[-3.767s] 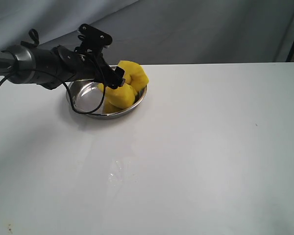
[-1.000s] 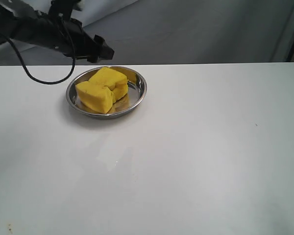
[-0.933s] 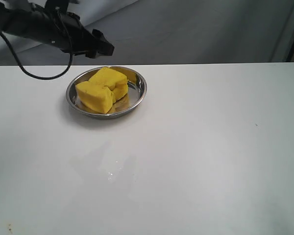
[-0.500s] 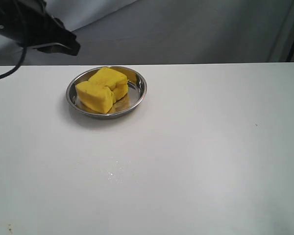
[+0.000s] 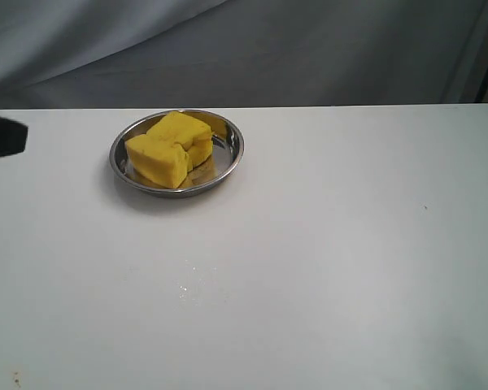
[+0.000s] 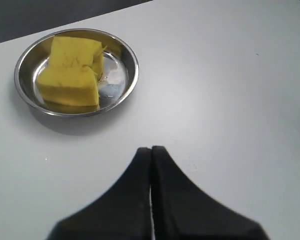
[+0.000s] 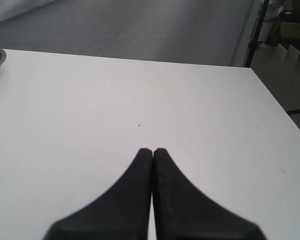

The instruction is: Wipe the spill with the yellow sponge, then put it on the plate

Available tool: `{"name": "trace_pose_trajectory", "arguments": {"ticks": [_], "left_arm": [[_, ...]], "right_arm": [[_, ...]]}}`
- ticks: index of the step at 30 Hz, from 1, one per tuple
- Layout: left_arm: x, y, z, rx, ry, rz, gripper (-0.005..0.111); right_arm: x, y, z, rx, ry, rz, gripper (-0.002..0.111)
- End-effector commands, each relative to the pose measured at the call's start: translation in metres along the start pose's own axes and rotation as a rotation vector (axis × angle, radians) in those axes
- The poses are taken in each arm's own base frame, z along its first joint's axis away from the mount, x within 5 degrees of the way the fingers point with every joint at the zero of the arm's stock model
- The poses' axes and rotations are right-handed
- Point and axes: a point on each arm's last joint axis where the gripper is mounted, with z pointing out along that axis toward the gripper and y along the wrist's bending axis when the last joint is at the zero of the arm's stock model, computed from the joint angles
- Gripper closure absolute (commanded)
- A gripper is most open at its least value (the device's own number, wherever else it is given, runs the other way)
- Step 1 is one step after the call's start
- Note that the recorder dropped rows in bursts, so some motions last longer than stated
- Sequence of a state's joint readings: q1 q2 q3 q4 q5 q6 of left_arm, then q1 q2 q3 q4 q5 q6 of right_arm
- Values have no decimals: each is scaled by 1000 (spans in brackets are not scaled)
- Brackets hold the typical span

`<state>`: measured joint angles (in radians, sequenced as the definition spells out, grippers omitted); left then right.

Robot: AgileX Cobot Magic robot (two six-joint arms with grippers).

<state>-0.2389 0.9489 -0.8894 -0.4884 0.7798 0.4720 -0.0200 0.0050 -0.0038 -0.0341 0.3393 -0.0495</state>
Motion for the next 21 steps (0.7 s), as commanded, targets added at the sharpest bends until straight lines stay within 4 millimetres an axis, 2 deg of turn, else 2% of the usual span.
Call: {"name": "trace_pose_trajectory", "arguments": {"ticks": [1,8,15,18,21], "left_arm": [[40,-19,-34,26,-44,3,107],[89,-50,-83,106,-226,33,107],[116,-68,-128,73,-475,132,107],[131,-74,-143,56,-569,180,107],[136,-70,-145,-10,-558,221,107]], "right_arm": [[1,0,0,1,-5,-2,108],[1,0,0,1,-5,-2,108],[1,0,0,1,-5,-2,108],[1,0,0,1,-5,-2,108],[1,0,0,1,-5,-2,108]]}}
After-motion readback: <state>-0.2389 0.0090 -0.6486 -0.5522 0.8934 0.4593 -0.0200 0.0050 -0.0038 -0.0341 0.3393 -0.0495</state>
